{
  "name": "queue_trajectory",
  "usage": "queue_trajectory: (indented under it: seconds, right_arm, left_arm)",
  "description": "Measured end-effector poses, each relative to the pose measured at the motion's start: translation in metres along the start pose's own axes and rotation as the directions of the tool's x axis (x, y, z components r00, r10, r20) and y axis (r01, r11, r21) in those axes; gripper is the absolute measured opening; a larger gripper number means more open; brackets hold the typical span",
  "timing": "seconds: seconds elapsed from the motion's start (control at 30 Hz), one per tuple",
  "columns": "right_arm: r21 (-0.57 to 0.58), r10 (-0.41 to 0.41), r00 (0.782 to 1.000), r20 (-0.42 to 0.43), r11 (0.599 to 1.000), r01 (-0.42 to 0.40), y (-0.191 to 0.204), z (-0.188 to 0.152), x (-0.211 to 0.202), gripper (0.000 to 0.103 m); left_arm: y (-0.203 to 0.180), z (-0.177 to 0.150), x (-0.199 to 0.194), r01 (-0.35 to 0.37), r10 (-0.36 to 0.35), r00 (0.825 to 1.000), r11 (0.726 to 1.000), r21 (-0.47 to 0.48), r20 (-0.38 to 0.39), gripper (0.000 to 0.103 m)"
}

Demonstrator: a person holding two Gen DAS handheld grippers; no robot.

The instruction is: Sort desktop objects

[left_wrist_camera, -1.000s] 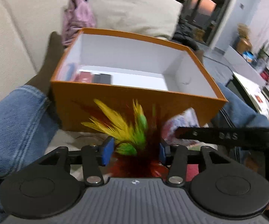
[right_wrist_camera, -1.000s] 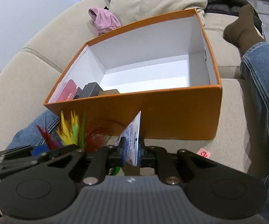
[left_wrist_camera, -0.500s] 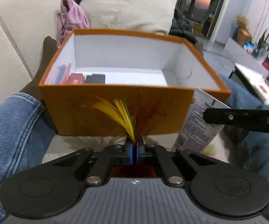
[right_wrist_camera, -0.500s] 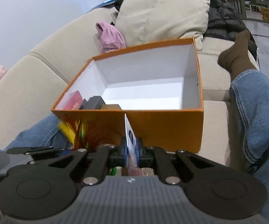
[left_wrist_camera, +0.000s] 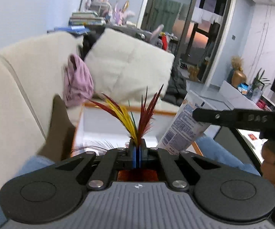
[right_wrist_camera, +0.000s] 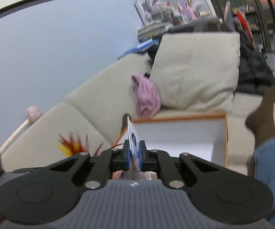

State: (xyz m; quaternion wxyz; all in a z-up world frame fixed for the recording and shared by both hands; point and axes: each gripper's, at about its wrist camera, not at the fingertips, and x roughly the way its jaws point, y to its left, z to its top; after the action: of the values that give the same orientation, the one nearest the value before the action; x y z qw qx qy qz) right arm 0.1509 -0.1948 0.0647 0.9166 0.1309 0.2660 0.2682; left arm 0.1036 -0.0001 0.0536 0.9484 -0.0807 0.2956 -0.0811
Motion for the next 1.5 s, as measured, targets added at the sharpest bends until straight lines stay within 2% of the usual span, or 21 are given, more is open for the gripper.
queue_trajectory:
  seconds: [0.07,0.2,0.33,0.5,0.87,1.03,1.07,1.13,1.23,1.33,1.5]
  right_arm:
    - [-0.014,-0.028,1.000,-0.002,1.000,0.028,-0.001,0.003,0.015,0.009]
    - [-0.031,-0.095,0.993,-0.069,0.995,0.093,-0.009,-0.010,0.056,0.009]
    - [-0.007,-0.113,0.983,-0.147,0.994,0.113,-0.024,-0.031,0.085,0.009]
    - [-0.039,-0.139,0.972,-0.191,0.990,0.134,-0.026,-0.047,0.104,0.009]
    - [-0.049,-0.129,0.952,-0.278,0.992,0.120,-0.016,-0.064,0.110,0.011]
    - [0.041,-0.037,0.943,-0.330,0.998,0.053,-0.023,-0.062,0.107,0.021]
    - [0.058,-0.021,0.943,-0.332,0.997,0.043,-0.025,-0.061,0.105,0.023]
    - [0.083,-0.006,0.946,-0.323,0.996,0.035,-0.028,-0.057,0.099,0.039]
    - [0.112,-0.022,0.965,-0.260,0.992,0.053,-0.039,-0.046,0.080,0.040]
    - [0.134,-0.081,0.978,-0.193,0.985,0.109,-0.052,-0.037,0.060,0.040]
    - [0.142,-0.184,0.974,-0.132,0.969,0.203,-0.070,-0.032,0.035,0.041]
  left_arm:
    - [0.002,0.008,0.003,-0.014,0.014,1.000,1.000,0.002,0.012,0.003]
    - [0.008,0.016,0.015,-0.042,0.042,0.999,0.999,0.008,0.010,0.003]
    - [0.015,0.016,0.025,-0.055,0.055,0.998,0.998,0.005,-0.003,0.003]
    - [0.025,0.012,0.034,-0.065,0.065,0.998,0.998,0.002,-0.020,0.003]
    - [0.043,0.013,0.049,-0.081,0.079,0.995,0.997,-0.021,-0.057,0.003]
    - [0.041,0.013,0.051,-0.068,0.067,0.995,0.997,-0.020,-0.070,0.003]
    - [0.040,0.013,0.051,-0.063,0.062,0.995,0.998,-0.021,-0.073,0.003]
    - [0.038,0.014,0.050,-0.055,0.053,0.996,0.998,-0.019,-0.074,0.003]
    - [0.029,0.021,0.048,-0.032,0.032,0.997,0.999,-0.002,-0.063,0.003]
    - [0.012,0.030,0.051,0.011,-0.009,0.998,1.000,0.026,-0.058,0.003]
    - [-0.025,0.041,0.074,0.115,-0.108,0.990,0.991,0.073,-0.092,0.003]
